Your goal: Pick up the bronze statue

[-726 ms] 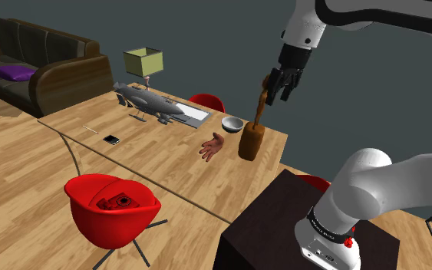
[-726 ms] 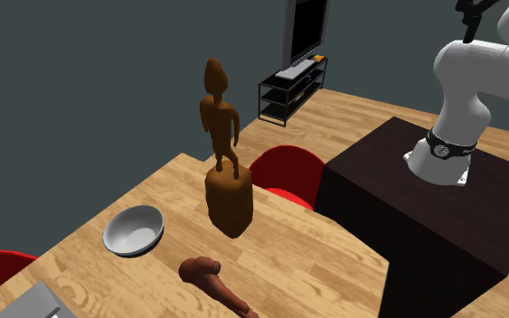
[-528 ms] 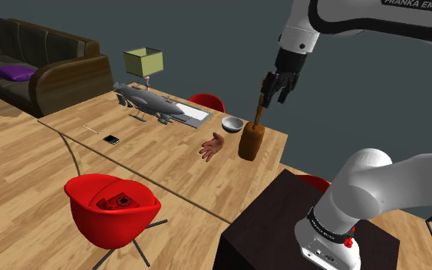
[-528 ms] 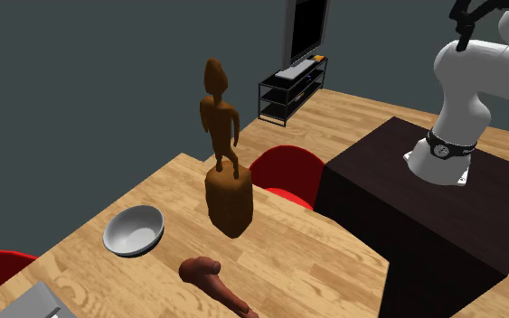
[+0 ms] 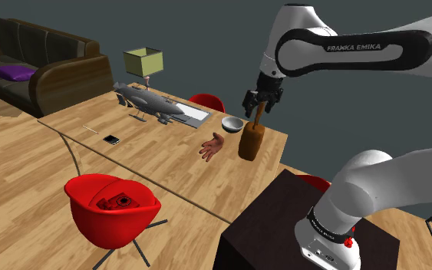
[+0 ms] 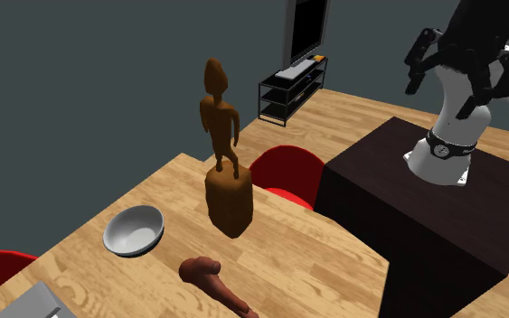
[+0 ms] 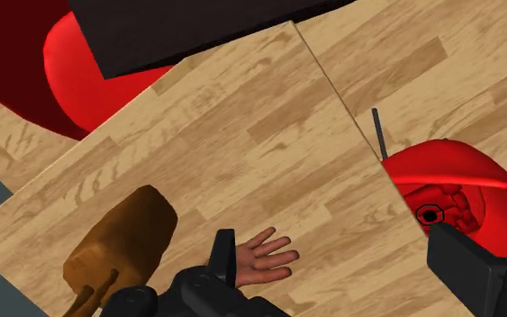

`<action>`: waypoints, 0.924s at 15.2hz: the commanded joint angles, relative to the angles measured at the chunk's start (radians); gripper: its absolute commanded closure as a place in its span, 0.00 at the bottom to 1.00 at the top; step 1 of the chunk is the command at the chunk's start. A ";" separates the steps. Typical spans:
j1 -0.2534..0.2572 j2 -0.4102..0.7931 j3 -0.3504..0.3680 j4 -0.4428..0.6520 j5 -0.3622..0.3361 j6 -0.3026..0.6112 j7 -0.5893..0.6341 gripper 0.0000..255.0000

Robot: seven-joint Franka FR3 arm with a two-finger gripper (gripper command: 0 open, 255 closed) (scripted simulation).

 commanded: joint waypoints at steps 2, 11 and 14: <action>-0.046 0.064 0.037 -0.036 -0.043 0.134 0.083 0.00; -0.251 0.328 0.154 -0.046 -0.276 0.476 0.405 0.00; -0.340 0.428 0.197 -0.017 -0.409 0.554 0.557 0.00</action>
